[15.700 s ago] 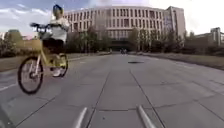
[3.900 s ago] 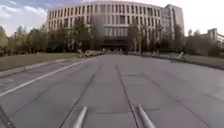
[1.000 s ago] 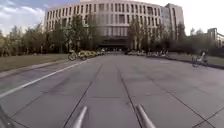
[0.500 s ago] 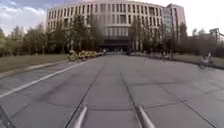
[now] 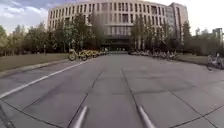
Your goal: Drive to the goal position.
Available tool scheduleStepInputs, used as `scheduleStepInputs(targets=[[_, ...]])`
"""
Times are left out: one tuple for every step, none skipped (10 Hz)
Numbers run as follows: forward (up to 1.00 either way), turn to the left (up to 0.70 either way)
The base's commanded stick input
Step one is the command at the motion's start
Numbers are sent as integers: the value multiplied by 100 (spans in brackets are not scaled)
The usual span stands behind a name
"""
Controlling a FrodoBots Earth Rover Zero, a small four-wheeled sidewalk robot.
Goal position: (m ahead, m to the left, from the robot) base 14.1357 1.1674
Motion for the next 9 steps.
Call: scheduleStepInputs(targets=[[70, 0], [70, 0], [70, 0], [70, -1], [70, -14], [70, -14], [70, -14], [70, -14], [70, -14]])
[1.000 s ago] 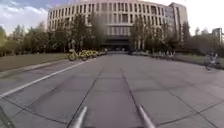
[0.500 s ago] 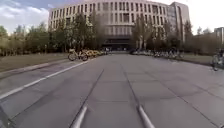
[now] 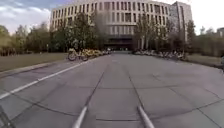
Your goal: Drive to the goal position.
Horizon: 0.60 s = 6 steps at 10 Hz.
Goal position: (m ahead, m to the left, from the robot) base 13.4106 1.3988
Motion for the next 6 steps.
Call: scheduleStepInputs(targets=[[70, -14], [70, -14], [70, -14], [70, -14], [70, -14], [70, -14]])
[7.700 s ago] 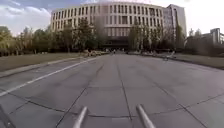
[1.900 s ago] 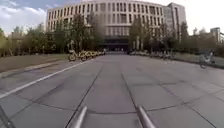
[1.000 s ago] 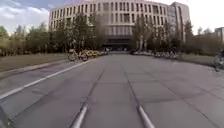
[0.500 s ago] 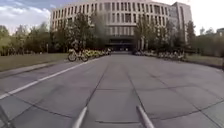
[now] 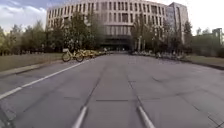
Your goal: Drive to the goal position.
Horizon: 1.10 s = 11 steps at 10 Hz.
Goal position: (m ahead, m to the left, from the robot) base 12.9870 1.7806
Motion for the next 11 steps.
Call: scheduleStepInputs(targets=[[70, -14], [70, -14], [70, -5], [70, 0], [70, 0], [70, 0], [70, 0], [70, 0], [70, 0], [70, 0], [70, 0]])
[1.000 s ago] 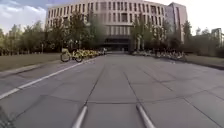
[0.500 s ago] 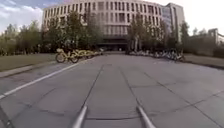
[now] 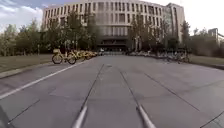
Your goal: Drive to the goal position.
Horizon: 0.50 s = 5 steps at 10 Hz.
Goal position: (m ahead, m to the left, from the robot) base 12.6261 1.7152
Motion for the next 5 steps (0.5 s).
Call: scheduleStepInputs(targets=[[70, 0], [70, 0], [70, 0], [70, 0], [70, 0]])
